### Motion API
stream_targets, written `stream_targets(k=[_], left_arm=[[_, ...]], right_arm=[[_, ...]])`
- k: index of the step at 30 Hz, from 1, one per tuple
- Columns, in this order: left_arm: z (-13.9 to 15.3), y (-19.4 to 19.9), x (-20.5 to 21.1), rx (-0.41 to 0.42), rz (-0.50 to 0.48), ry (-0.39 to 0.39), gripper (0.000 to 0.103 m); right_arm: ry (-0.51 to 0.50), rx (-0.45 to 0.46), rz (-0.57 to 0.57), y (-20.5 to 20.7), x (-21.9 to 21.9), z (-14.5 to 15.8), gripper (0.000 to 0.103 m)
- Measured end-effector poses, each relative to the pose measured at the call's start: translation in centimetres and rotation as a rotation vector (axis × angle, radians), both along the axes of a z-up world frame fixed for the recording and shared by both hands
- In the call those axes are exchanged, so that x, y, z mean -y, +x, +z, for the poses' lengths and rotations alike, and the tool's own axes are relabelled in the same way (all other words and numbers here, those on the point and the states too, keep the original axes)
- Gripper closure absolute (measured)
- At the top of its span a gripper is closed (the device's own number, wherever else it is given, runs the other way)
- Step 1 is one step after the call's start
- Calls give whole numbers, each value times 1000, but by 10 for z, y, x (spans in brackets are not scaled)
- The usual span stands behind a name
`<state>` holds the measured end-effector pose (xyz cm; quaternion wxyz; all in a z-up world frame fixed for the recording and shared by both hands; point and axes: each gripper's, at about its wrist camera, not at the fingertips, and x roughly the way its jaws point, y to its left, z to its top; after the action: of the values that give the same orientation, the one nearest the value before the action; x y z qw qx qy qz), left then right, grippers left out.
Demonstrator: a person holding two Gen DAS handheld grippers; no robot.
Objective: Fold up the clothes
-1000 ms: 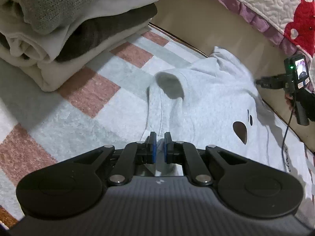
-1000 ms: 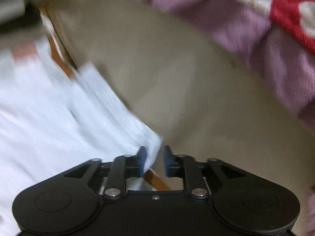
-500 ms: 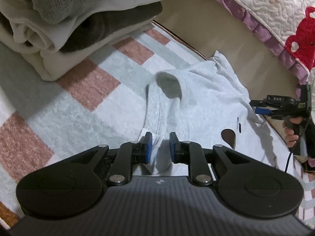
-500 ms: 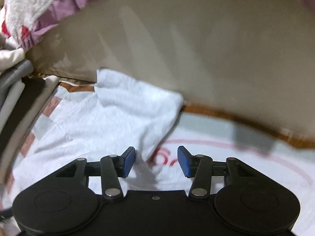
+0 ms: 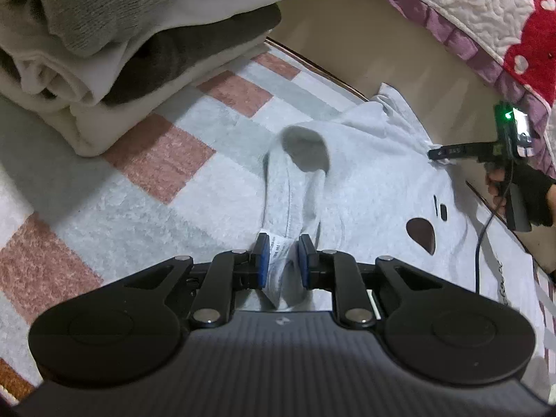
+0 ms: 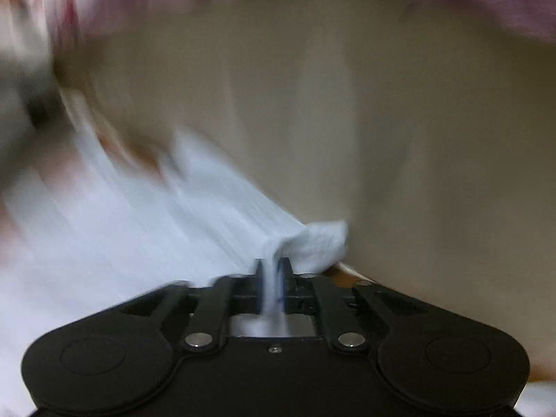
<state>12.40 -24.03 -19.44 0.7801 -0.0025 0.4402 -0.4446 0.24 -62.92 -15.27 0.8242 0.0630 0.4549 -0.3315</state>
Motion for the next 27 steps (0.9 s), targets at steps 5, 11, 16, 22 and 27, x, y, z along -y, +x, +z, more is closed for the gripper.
stream_targets(k=[5,11,16,22,27], left_arm=[[8,2,-3,41,11,60,76],[10,11,-17,-107,-18,40,69],[18,14,-52,-167,27,41,69],[22,-3,-60,-147,-18,107,59],[16,-16,-55,-128,-39,167,41]], right_arm=[[-73,51,-73,9,-17,32,45],[401,276,0,46,-49,51,43],[466,201,388,99,-133,57,43],[146,-99,772,126,-236,41,43],[38,-111,712,123,-234,30,94]])
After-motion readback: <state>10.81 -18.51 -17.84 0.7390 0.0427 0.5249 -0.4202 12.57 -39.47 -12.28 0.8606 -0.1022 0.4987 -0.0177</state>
